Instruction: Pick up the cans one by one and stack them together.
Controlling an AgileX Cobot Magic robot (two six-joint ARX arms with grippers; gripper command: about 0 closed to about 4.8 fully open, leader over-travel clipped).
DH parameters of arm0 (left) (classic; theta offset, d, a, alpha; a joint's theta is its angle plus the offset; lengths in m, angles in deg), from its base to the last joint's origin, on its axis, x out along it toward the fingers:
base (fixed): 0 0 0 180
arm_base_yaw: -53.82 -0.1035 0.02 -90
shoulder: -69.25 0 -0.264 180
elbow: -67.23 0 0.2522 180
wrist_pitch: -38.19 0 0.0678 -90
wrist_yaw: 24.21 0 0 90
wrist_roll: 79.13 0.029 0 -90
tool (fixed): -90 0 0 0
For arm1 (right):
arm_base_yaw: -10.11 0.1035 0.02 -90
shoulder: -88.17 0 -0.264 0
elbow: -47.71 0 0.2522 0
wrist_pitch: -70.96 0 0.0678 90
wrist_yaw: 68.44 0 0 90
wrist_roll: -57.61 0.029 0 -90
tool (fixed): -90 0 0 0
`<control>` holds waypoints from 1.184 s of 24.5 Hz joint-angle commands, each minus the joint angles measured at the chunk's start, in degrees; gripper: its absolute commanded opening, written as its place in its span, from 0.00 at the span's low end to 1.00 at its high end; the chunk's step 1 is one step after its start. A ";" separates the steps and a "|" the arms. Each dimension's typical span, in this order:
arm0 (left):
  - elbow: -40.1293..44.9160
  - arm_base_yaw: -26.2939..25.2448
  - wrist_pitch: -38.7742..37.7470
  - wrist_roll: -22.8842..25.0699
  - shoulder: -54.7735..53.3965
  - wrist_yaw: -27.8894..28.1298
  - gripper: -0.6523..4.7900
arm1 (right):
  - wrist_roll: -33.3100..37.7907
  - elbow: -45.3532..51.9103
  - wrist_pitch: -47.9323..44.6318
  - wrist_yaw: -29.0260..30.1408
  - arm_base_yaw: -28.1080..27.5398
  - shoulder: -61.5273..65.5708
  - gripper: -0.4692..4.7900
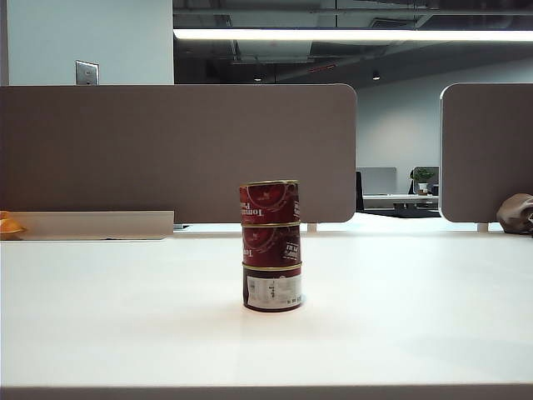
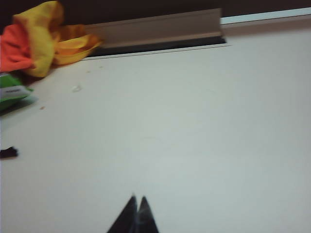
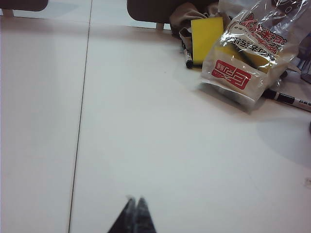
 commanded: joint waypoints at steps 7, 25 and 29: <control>0.17 -2.32 0.33 0.02 -0.04 -0.26 0.11 | -0.11 0.39 -0.52 0.11 9.86 0.00 0.09; 0.17 -2.32 0.28 0.02 -0.04 -0.87 0.11 | -0.11 0.37 -0.50 -0.02 9.42 0.00 0.09; 0.17 -2.10 0.24 -0.24 -0.04 -7.02 0.11 | 0.59 0.39 0.26 4.15 9.44 0.00 0.09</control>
